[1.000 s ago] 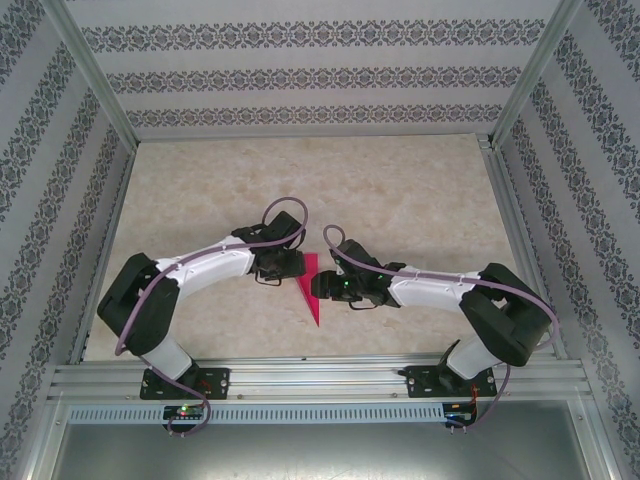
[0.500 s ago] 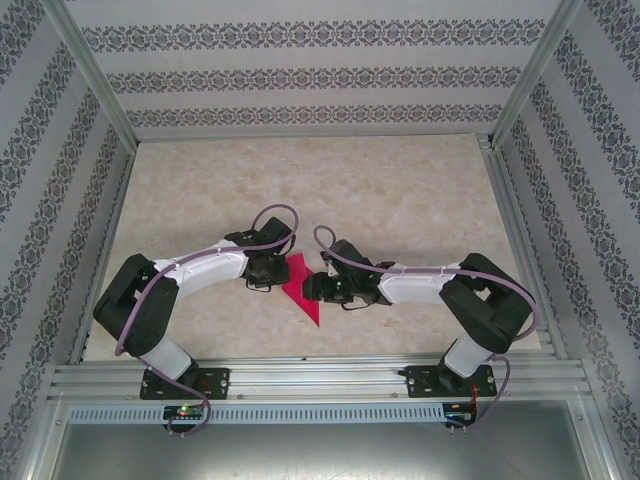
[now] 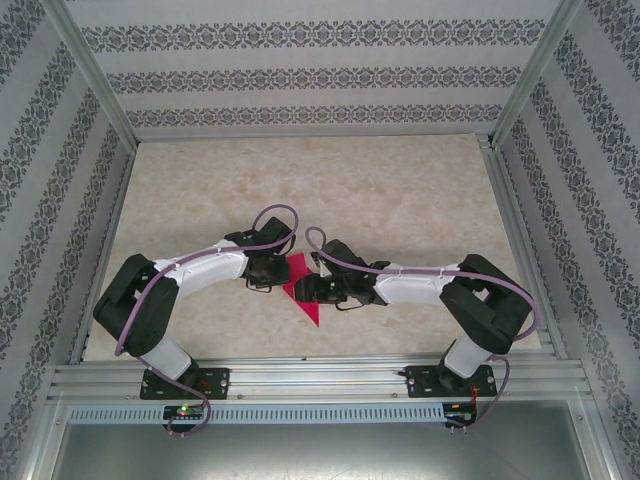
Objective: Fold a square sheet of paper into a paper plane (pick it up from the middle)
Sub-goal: Move the paper plane to the center of the table.
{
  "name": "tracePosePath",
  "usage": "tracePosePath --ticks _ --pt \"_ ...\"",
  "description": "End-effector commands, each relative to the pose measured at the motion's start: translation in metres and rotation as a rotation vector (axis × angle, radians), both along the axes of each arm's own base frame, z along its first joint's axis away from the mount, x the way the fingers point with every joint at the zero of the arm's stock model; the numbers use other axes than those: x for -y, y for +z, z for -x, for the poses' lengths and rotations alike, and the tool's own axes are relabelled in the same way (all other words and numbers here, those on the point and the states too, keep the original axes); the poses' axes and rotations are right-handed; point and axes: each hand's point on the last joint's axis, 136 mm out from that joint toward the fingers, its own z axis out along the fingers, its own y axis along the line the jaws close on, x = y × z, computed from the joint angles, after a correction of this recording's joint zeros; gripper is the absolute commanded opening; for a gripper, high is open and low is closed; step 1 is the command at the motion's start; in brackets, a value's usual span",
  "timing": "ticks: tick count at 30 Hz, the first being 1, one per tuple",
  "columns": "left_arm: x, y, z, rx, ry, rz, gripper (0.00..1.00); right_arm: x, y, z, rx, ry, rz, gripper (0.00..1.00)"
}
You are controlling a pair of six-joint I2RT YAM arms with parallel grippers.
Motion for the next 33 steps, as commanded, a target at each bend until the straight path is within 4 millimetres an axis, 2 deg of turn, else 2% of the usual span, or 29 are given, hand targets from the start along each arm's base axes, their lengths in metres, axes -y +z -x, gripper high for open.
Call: tracePosePath --ticks 1,9,15,18,20,22,24,28,33 --pt "-0.002 0.0 -0.002 -0.004 0.006 -0.002 0.3 -0.004 -0.003 0.003 0.018 0.05 0.048 0.53" --pt "-0.002 0.001 -0.002 -0.002 0.009 0.002 0.3 0.002 -0.02 0.002 0.015 0.045 0.145 0.46" --pt "-0.002 0.003 -0.001 0.005 0.008 0.011 0.3 0.004 -0.026 0.002 0.022 0.048 0.202 0.33" --pt "-0.004 0.011 -0.003 0.032 0.017 0.011 0.3 0.01 -0.025 -0.002 0.042 0.03 0.258 0.25" --pt "-0.012 0.022 -0.005 0.078 0.045 0.0 0.3 0.012 -0.021 -0.004 0.054 0.022 0.275 0.15" --pt "-0.02 0.037 -0.007 0.14 0.075 -0.004 0.31 0.014 -0.014 -0.008 0.072 0.011 0.29 0.11" --pt "-0.032 0.053 -0.007 0.207 0.11 -0.013 0.34 0.018 -0.002 -0.015 0.109 -0.013 0.309 0.09" --pt "-0.056 0.081 -0.005 0.325 0.175 -0.039 0.4 0.038 0.023 -0.046 0.16 -0.109 0.374 0.08" --pt "-0.075 0.088 0.002 0.37 0.225 -0.041 0.42 0.05 0.021 -0.083 0.115 -0.153 0.415 0.09"
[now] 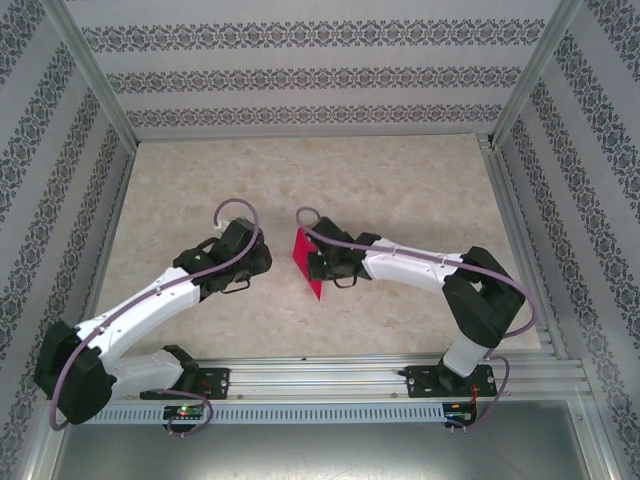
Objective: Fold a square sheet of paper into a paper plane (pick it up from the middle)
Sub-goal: Move the paper plane to the center of the table.
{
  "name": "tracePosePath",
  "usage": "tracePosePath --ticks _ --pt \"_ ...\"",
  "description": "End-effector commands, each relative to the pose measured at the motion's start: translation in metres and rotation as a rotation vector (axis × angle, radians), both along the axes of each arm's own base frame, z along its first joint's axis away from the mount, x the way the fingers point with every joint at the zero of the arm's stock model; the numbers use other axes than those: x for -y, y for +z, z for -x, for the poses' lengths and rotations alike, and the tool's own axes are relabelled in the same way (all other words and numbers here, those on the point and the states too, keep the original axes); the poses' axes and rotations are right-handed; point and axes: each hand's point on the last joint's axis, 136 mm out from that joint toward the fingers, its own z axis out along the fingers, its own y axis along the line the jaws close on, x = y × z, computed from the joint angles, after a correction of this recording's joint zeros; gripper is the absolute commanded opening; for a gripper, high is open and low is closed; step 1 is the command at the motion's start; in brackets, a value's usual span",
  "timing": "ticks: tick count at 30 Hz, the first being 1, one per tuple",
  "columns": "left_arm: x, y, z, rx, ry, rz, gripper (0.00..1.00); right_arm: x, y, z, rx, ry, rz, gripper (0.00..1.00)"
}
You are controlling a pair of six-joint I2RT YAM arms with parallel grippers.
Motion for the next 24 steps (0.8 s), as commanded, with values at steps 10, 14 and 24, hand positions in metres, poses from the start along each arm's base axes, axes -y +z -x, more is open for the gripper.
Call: tracePosePath --ticks 10,14,24 --pt "-0.044 -0.014 0.018 -0.015 0.117 -0.052 0.43 0.027 -0.026 -0.056 -0.102 -0.03 0.32 0.15" --pt "-0.05 -0.013 0.021 -0.005 0.128 -0.049 0.43 0.023 -0.039 -0.057 -0.132 -0.023 0.328 0.18" --pt "-0.052 -0.018 0.022 -0.013 0.134 -0.032 0.44 0.028 -0.065 -0.05 -0.188 -0.047 0.349 0.27"
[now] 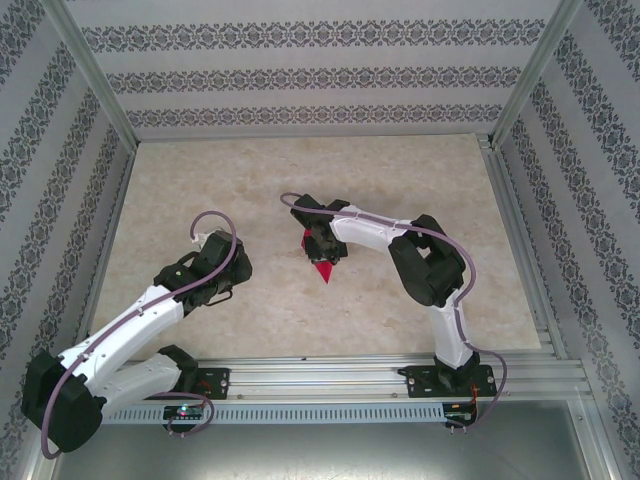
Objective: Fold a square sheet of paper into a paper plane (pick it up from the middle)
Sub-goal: Move the paper plane to the center of the table.
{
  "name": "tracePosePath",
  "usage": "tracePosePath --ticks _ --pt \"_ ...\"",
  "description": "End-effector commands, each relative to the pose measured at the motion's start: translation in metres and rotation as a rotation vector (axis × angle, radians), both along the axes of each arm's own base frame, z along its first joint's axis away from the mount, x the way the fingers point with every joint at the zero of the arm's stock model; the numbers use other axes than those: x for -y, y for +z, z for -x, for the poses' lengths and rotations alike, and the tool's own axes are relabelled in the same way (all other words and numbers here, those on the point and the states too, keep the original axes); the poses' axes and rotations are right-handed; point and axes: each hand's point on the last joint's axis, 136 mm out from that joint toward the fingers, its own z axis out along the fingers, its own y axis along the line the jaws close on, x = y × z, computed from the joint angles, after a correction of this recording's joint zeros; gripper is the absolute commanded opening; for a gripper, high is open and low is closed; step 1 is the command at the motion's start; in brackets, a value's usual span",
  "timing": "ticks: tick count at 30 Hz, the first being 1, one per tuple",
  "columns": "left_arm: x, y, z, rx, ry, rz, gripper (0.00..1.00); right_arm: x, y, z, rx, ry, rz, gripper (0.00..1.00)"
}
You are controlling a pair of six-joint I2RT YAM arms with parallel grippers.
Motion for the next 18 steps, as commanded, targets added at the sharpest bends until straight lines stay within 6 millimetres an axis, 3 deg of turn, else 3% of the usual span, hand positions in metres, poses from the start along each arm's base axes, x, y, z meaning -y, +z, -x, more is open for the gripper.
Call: tracePosePath --ticks 1,6,10,13,18 --pt "-0.007 -0.005 0.003 -0.016 0.031 -0.005 0.44 0.008 -0.01 0.002 -0.026 -0.031 0.024 0.27" --pt "-0.007 -0.006 0.003 -0.02 0.029 -0.001 0.44 0.01 -0.028 0.01 -0.076 -0.082 0.035 0.31" --pt "-0.007 -0.006 0.004 -0.022 0.028 -0.001 0.44 0.011 -0.03 0.01 -0.076 -0.109 0.043 0.34" --pt "-0.007 -0.005 0.004 -0.02 0.026 -0.006 0.44 0.009 -0.015 0.004 -0.042 -0.116 0.025 0.36" --pt "-0.01 -0.002 0.003 -0.014 0.027 -0.024 0.44 0.002 0.042 -0.011 0.094 -0.112 -0.033 0.45"
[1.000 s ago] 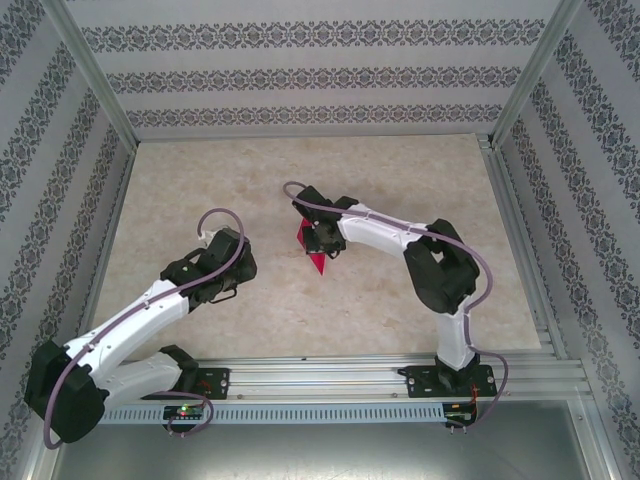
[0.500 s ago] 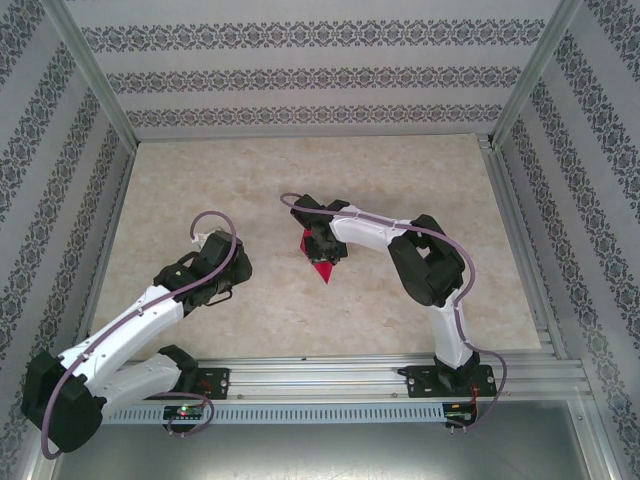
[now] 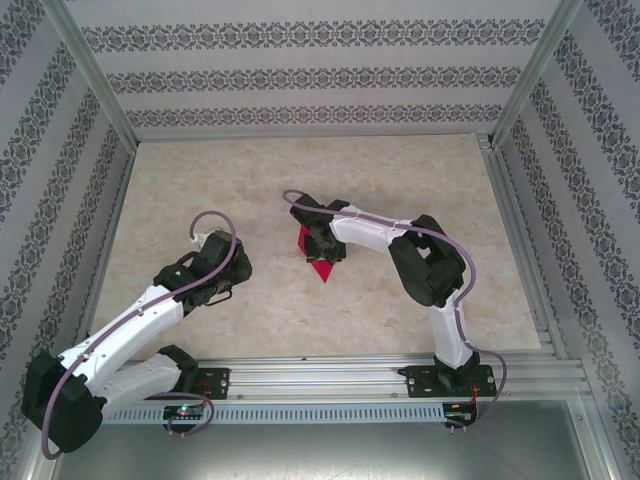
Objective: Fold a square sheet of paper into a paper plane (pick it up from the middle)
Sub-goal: Move the paper plane to the center of the table, then reset both arms
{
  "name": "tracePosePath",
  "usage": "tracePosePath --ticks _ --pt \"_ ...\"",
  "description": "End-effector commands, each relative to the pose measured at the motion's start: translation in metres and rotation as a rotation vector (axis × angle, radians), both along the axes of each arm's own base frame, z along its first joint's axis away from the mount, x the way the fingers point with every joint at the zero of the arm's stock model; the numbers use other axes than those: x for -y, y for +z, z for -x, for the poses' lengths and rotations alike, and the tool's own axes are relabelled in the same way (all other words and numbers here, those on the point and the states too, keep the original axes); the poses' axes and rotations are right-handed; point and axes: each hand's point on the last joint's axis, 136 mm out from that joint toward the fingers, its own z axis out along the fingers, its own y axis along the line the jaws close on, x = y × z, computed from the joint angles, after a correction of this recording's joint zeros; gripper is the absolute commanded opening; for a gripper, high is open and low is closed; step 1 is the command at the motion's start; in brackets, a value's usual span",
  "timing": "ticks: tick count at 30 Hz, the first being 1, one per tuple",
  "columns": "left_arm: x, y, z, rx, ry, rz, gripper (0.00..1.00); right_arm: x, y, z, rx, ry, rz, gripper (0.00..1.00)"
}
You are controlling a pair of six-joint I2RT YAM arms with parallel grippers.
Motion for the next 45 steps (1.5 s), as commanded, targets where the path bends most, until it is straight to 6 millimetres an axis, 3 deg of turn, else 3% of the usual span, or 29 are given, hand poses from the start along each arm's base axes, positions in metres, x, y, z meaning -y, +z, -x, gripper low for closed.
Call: tracePosePath --ticks 1,4,6,7,11,13,15,16,18,20,23,24,26,28,32,36,40,45 --pt "-0.009 -0.001 0.003 -0.013 0.02 -0.029 0.44 0.003 0.047 -0.009 0.101 -0.01 -0.019 0.45" --pt "-0.012 0.002 0.002 -0.004 0.023 -0.045 0.44 0.002 0.077 -0.009 0.149 0.006 -0.057 0.5" --pt "-0.013 0.004 0.002 0.001 0.022 -0.057 0.45 0.004 0.093 -0.007 0.178 0.012 -0.076 0.71" --pt "-0.014 0.005 0.001 0.003 0.024 -0.061 0.46 0.008 0.1 -0.007 0.188 0.009 -0.076 0.72" --pt "-0.023 0.013 -0.003 0.026 0.033 -0.117 0.47 0.042 0.145 -0.006 0.346 -0.016 -0.037 0.73" --pt "-0.034 0.016 -0.006 0.042 0.054 -0.173 0.55 0.071 0.167 -0.007 0.451 -0.056 0.001 0.73" --pt "-0.051 0.021 -0.011 0.053 0.077 -0.244 0.63 0.116 0.189 -0.006 0.59 -0.134 0.086 0.75" --pt "-0.06 0.024 -0.014 0.059 0.095 -0.278 0.68 0.137 0.192 -0.005 0.64 -0.163 0.127 0.79" --pt "-0.079 0.029 -0.026 0.09 0.11 -0.337 0.88 0.184 0.195 -0.003 0.756 -0.253 0.22 0.91" --pt "-0.099 0.031 -0.038 0.103 0.155 -0.35 0.99 0.222 0.184 -0.004 0.811 -0.278 0.302 0.97" --pt "-0.135 0.017 -0.053 0.064 0.243 -0.384 1.0 0.275 0.149 -0.005 0.793 -0.361 0.363 0.97" --pt "-0.147 0.011 -0.055 0.03 0.279 -0.391 1.0 0.283 0.138 -0.005 0.768 -0.357 0.35 0.98" --pt "-0.166 0.005 -0.06 0.002 0.311 -0.451 1.0 0.294 0.119 -0.012 0.76 -0.354 0.298 0.98" --pt "-0.17 0.0 -0.075 0.049 0.273 -0.503 1.0 0.3 0.113 -0.015 0.686 -0.361 0.229 0.97" --pt "-0.179 0.0 -0.092 0.154 0.27 -0.599 1.0 0.304 0.101 -0.033 0.766 -0.287 0.295 0.98" --pt "-0.166 -0.011 -0.12 0.302 0.172 -0.589 1.0 0.288 0.085 -0.055 0.842 -0.169 0.264 0.97" --pt "-0.143 -0.024 -0.144 0.417 0.061 -0.529 1.0 0.266 0.098 -0.071 0.969 -0.025 0.212 0.97" --pt "-0.124 -0.033 -0.146 0.46 -0.057 -0.484 1.0 0.267 0.098 -0.063 1.064 -0.004 0.074 0.98"
